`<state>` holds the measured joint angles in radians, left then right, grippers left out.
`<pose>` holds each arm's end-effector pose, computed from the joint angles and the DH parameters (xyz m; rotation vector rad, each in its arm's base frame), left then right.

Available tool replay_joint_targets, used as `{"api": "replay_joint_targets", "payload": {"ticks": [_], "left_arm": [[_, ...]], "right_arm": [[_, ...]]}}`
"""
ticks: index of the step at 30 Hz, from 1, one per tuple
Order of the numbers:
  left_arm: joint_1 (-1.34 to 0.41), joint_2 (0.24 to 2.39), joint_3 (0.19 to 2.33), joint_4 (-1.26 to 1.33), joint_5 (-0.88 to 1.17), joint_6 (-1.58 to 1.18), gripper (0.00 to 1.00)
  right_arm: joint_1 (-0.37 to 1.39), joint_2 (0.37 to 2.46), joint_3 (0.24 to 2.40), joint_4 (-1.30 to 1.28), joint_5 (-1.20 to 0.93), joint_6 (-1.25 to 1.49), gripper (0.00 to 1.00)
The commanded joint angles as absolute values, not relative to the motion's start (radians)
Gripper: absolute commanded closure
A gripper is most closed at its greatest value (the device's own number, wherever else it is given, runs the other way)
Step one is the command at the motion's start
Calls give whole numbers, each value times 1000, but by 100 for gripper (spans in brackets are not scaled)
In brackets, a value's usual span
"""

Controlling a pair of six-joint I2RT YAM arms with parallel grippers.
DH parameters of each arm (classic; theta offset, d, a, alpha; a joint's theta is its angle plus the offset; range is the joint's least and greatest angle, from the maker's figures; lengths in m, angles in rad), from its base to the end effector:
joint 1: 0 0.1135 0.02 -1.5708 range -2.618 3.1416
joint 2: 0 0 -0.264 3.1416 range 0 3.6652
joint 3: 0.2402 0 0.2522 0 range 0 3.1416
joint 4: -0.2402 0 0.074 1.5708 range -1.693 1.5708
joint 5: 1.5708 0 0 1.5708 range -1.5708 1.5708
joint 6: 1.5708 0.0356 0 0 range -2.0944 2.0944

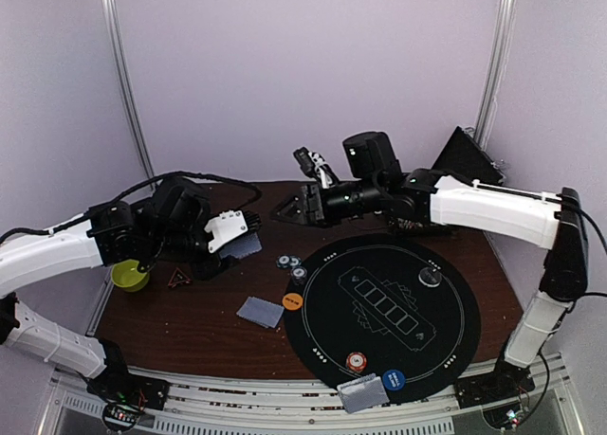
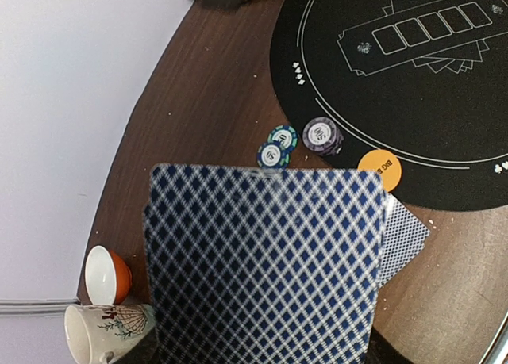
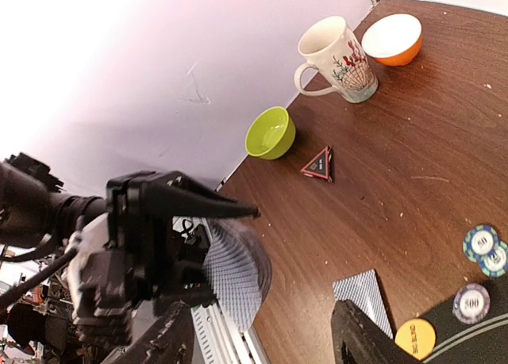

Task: Distribute texas hold em gaming equipment
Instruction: Pick up the poker card from the face-down deck piles.

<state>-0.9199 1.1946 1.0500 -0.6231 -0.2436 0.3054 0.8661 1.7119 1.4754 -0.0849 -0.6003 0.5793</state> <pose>0.1596 -0.1954 0.3077 1.2287 1.9567 -0.0271 0.2486 0.3234 0.3432 -0.7634 2.0100 1.4879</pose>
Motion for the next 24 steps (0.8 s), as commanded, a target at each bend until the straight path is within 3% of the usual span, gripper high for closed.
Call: {"api": "replay_joint_targets", "payload": {"ticks": [1,12,24], "left_arm": [[-919,1183,1086,-591,-242,308,40],[-919,1201,1082,-579,-236,307,40],[-919,1206,1082,-579,-236,310,40]], "right_arm": [[895,1847,1629,-35,-653,554,37],[925,1949,1664,-72,-652,526,38],[927,1939,1727,-242,-554,436,69]]}}
